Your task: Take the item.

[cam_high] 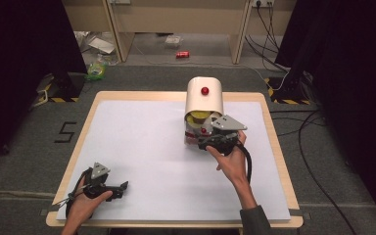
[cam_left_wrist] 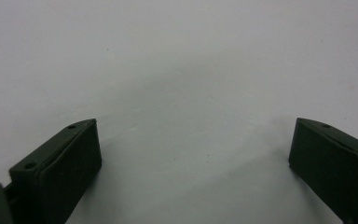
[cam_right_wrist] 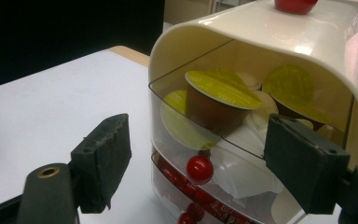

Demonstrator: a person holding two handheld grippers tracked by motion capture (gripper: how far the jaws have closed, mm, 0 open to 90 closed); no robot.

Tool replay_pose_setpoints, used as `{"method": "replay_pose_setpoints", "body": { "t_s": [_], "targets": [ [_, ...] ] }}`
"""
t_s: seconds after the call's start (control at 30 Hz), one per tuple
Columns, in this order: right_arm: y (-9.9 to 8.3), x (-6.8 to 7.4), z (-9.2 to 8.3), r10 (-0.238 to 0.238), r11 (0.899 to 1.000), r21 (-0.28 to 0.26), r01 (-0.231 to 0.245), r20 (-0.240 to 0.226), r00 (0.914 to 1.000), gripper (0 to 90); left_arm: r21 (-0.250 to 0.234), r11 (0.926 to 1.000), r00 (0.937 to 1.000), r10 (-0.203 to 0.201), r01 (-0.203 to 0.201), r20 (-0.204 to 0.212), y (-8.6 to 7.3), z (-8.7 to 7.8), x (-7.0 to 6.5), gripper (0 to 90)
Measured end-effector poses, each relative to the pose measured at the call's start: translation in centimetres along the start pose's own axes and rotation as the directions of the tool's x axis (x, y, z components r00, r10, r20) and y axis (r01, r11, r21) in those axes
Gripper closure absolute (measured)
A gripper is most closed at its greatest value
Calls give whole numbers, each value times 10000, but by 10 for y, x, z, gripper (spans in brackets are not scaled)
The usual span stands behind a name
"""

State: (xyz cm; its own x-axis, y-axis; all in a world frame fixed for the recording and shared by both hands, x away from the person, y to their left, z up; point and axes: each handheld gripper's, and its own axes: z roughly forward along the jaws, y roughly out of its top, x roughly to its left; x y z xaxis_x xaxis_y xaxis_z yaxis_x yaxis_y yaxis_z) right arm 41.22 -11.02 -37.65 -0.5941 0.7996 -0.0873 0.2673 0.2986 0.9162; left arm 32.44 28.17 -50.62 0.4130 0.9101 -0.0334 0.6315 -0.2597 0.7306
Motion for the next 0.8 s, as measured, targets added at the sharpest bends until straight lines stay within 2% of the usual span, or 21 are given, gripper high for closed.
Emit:
{"method": "replay_pose_setpoints", "body": {
  "t_s": [0.07, 0.27, 0.43, 0.8],
  "targets": [
    [0, 0, 1, 54, 10000, 46, -54, -29, 10000, 229, 0, 10000, 10000, 2, -2, -1, 0, 0, 0, 16],
    [1, 2, 1, -279, 9991, 320, 280, -29, 9996, 229, -2, 10000, 10000, -1, 1, -1, 0, 0, 0, 15],
    [3, 0, -1, -103, 9989, 445, 109, -138, 9999, 238, -2, 10000, 10000, 6, -6, -2, 0, 0, 0, 15],
    [5, 2, -8, -231, 9967, 777, 246, -204, 9995, 248, 0, 10000, 10000, 3, -3, -2, 0, 0, 0, 15]
  ]
}}
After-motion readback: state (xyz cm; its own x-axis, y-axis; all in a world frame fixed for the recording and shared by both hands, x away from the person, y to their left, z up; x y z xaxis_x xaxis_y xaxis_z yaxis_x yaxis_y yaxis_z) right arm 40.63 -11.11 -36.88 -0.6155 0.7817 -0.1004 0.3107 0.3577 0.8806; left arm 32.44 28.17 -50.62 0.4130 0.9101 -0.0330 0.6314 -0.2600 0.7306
